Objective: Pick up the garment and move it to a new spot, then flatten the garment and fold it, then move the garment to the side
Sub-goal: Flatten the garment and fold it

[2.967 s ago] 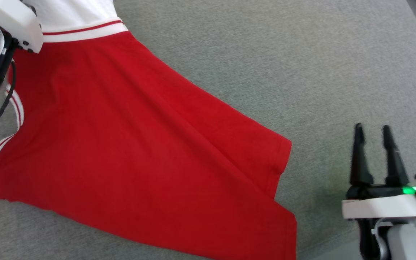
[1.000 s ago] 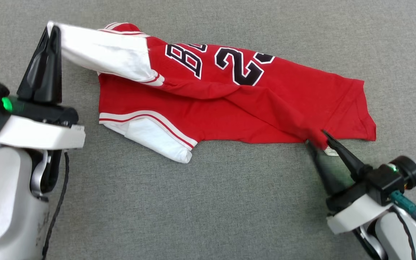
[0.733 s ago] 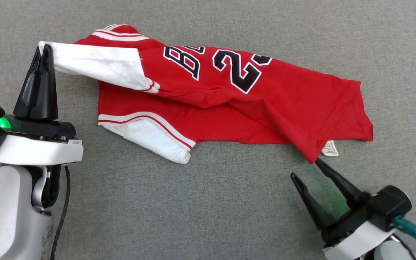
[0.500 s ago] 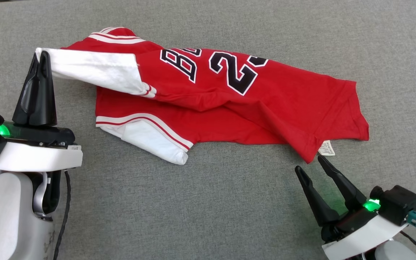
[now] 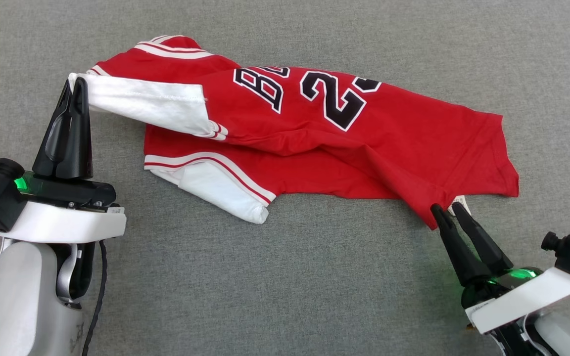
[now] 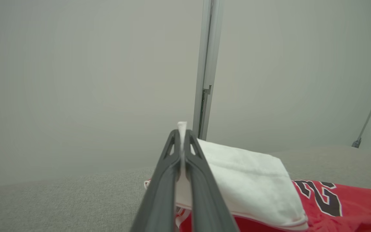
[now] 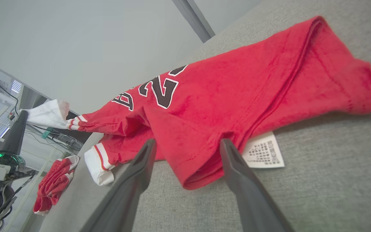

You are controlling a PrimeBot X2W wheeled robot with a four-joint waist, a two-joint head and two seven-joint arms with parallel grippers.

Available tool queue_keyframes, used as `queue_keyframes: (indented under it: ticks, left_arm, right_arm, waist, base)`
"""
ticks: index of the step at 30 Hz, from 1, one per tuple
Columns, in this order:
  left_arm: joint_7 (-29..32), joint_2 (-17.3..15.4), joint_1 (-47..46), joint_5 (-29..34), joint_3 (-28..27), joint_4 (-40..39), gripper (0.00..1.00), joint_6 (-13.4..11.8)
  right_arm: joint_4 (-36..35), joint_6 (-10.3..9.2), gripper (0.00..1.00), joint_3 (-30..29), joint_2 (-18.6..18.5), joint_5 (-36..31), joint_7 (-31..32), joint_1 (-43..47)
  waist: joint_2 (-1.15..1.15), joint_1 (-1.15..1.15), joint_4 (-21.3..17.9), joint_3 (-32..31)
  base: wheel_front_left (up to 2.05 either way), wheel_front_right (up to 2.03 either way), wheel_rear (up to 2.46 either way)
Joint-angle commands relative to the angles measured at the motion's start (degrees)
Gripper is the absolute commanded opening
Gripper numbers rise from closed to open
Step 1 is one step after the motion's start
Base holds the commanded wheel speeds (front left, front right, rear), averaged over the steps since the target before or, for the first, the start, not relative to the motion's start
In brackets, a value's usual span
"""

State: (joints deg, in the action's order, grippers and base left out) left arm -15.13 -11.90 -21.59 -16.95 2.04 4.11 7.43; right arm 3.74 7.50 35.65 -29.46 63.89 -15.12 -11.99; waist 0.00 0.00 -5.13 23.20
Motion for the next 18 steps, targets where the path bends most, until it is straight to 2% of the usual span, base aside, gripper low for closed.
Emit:
queue_keyframes:
  ticks: [1,7,17,18]
  left_arm:
    - [-0.01,-0.01,0.25,0.41,0.03,-0.2,0.0,0.03]
    - [-0.02,0.48,-0.4,0.92,0.78,-0.38,0.0,0.03]
    - [-0.02,0.93,-0.73,1.39,1.05,-0.55,0.0,0.04]
    - [-0.02,0.94,-0.65,1.4,0.95,-0.54,0.0,0.04]
  right_arm:
    - [0.35,-0.02,1.0,0.56,-0.66,2.51,0.16,-1.26]
    - [1.57,-0.02,1.0,2.65,-2.16,11.42,0.4,-4.11]
    - [2.84,-0.01,1.0,5.92,-3.13,15.8,0.23,-4.4]
    - [2.76,-0.01,0.85,6.06,-3.1,16.05,0.19,-4.36]
  waist:
    - [0.0,0.0,0.22,0.1]
    - [0.0,0.0,1.37,0.66]
    - [0.0,0.0,2.65,0.95]
    - [0.0,0.0,2.66,0.92]
  base:
    - [0.0,0.0,0.0]
    - [0.0,0.0,0.0]
    - [0.0,0.0,0.0]
    - [0.0,0.0,0.0]
